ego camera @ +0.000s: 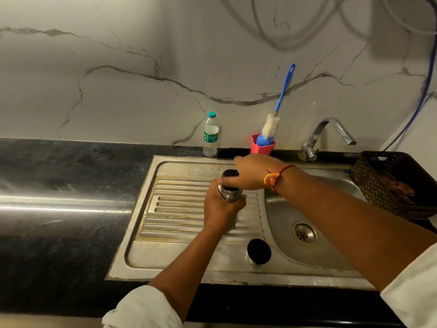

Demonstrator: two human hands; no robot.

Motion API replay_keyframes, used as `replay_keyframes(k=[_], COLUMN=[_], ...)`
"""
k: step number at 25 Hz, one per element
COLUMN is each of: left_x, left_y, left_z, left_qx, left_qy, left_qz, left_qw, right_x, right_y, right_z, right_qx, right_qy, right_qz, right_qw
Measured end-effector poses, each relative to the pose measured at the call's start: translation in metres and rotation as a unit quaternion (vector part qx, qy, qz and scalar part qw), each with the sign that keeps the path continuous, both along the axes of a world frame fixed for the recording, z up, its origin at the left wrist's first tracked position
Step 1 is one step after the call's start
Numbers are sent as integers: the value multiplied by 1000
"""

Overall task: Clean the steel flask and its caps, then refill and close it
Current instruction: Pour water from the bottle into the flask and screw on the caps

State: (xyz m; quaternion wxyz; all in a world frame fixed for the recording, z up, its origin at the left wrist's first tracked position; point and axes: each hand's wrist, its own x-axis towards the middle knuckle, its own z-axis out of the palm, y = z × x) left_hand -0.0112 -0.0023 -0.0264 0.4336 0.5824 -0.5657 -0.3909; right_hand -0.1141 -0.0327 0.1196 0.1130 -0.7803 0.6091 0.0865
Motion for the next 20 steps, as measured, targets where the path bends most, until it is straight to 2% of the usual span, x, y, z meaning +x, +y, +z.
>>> replay_keyframes(k=[2,4,6,8,10,11,14,17,20], left_x=[1,0,-1,-2,-1,-1,0,2,4], left_y=[0,0,0,-1,-1,-1,-2,-4,-5], left_z=[0,-2,-6,-6,-5,-6,-7,-9,-11], left_qx=[1,3,-3,-7,-7,-4,2,0,-2], left_qy=[1,5,12,10,2,2,1,-19,-19], left_qz=[2,3,8,12,9,7,-1,-4,-6], left_qw=[1000,1000,1000,1000,1000,1000,1000,1000,1000], right_x=[-9,-12,-4,8,11,8,-12,-29,-27], right_y=[-5,-7,-8,-5,-5,-7,-11,-15,-16], right_z=[-3,-9,-17,-31,-37,-36,-25,-27,-31], right_qx=[-3,-23,-86,-153,-163,-143,-62,-111,-149], right_qy=[-7,3,15,11,-3,-11,-24,26,28], right_qz=[115,151,106,6,-64,-67,33,194,216], right_qw=[993,988,991,988,984,987,997,975,965])
